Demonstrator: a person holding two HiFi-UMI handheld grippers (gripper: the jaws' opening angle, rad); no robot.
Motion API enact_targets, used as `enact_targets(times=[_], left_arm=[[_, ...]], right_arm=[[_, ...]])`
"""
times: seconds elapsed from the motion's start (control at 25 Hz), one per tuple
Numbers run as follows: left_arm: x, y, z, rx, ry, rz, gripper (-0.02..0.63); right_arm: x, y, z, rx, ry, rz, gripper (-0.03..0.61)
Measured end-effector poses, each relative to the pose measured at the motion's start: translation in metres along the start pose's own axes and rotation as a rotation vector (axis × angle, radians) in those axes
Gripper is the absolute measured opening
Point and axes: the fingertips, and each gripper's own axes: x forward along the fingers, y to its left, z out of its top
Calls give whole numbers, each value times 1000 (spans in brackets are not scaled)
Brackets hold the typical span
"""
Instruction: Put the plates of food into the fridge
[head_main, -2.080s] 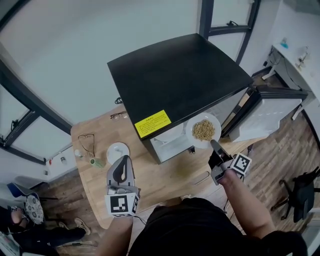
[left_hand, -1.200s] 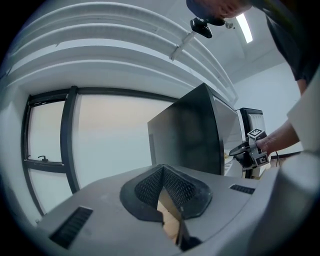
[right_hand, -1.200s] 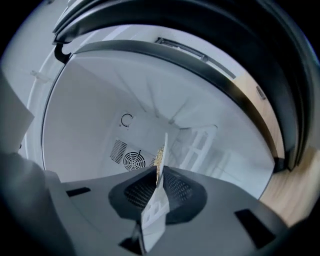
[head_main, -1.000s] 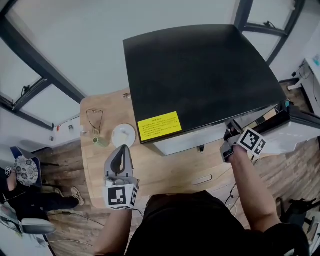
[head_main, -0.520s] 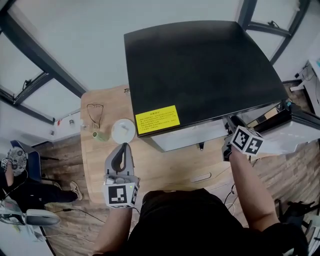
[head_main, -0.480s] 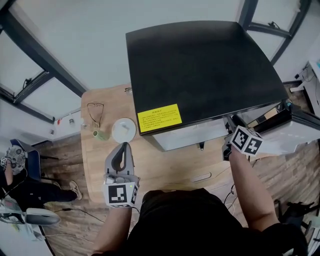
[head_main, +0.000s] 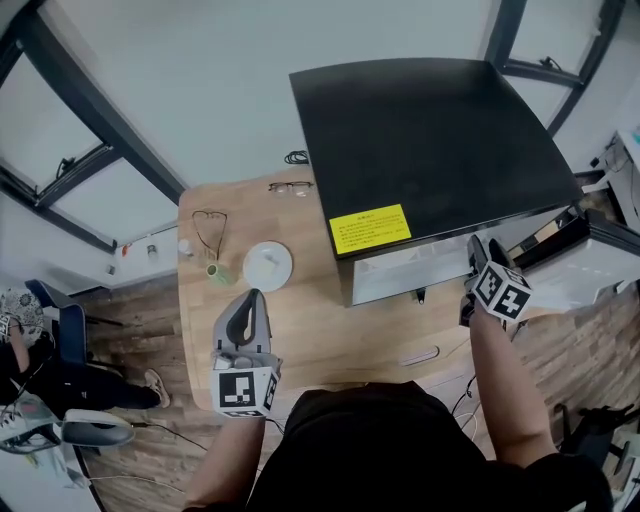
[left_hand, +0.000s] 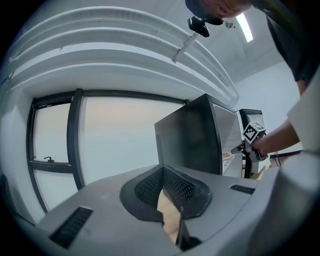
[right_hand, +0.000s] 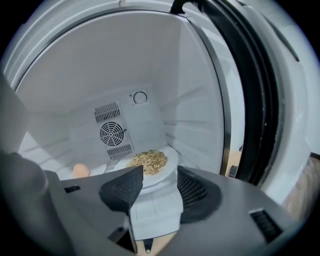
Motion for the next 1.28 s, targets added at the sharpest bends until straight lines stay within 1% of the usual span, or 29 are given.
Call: enact_targets(times=[0.12,0.28,0.4,0.48,0.6,0.68,0.76,0.96,1.04,1.16,1.2,1.28], left_arm=[[-5,8,-2,-5,3,-26,3],[-15,21,3,0,-15,-46,3],[-30,38,6,-5,-39,-41,3],[-43,52,2,-4,-39,-24,3],[-69,77,-8,-8,-25,4,3],[-89,95,-15,-15,-21,28,3],[-109,112,-20,-24,-20,56,3],[-165,152,-36,-54,-11,137,3],[-188,163,-44,-61,-12,164,3],[-219,179,-54,-72,-4,194,3],[-228,184,-58,-75,-1,201,3],[-244,192,-66,-80,8,208,3]], right_arm=[[-14,12,-3,11,-35,10,213],[-36,34,-9,42,-81,37,213],[-53,63,-13,112,-142,131,209],[-62,84,-18,154,-164,186,201],[-72,119,-32,168,-167,244,189],[-77,147,-48,169,-138,295,182],[-81,179,-71,185,-80,354,175],[-101,268,-132,190,40,535,173],[-113,301,-160,216,108,629,172],[-139,356,-200,254,234,819,172],[-147,370,-211,257,263,861,172],[-158,389,-235,262,306,889,172]])
